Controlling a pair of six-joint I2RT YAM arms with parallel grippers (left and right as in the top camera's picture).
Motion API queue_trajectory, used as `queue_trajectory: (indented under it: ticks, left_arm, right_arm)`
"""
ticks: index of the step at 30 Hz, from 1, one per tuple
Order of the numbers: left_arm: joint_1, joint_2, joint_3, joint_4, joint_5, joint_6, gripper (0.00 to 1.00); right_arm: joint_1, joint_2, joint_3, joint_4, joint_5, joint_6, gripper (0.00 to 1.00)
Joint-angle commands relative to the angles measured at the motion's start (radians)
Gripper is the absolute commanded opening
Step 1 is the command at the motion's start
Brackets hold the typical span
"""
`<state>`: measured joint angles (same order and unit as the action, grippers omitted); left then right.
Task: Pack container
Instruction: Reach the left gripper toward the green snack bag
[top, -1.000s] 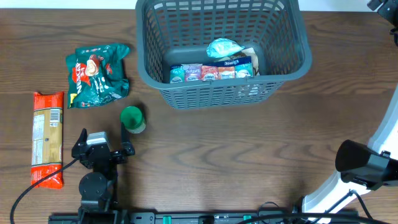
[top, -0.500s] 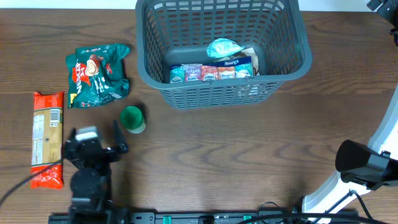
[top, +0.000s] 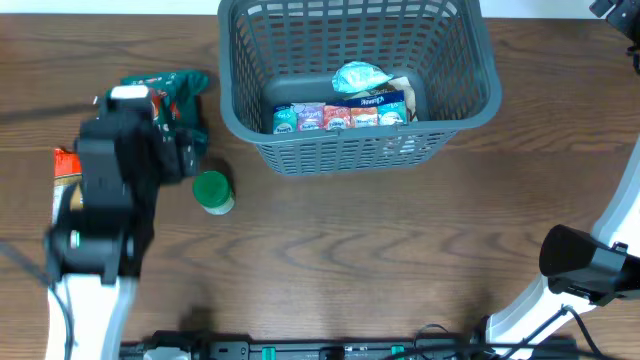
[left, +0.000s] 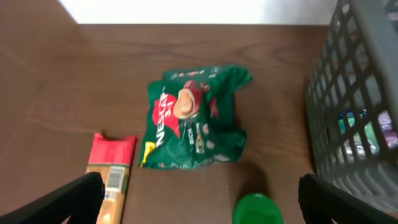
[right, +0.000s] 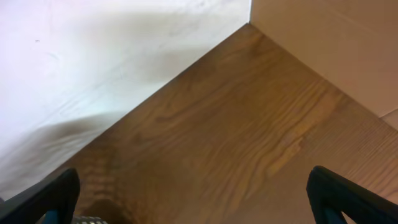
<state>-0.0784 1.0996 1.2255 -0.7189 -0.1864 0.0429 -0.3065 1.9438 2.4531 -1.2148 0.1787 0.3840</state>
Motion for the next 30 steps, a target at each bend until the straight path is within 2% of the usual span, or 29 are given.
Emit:
queue_trajectory:
  ticks: [1,9,16,20,25,30]
  left_arm:
    - [0.006,0.074,0.107,-0.018,-0.003,0.089,0.99]
    - [0.051,0.129,0.169,0.011,-0.009,0.038,0.98]
    - [0.189,0.339,0.300,-0.159,0.189,0.013,0.98]
    - [0.229,0.463,0.396,-0.234,0.253,0.001,0.99]
    - [0.244,0.563,0.473,-0.243,0.275,0.000,0.98]
    - [0.269,0.642,0.500,-0.238,0.394,-0.047,0.99]
  right_arm:
    - [-0.001,-0.009,0.002,-0.002,0.004,0.012,0.99]
    - [-0.001,-0.009,0.002,-0.002,0.004,0.012,0.99]
    - [-0.001,-0.009,0.002,-0.002,0.004,0.012,0.99]
    - [-0.001,-0.009,0.002,-0.002,0.004,0.012,0.99]
    - [-0.001,-0.009,0.002,-0.002,0.004,0.012,0.99]
    - [-0.001,-0.009,0.002,-0.002,0.004,0.012,0.99]
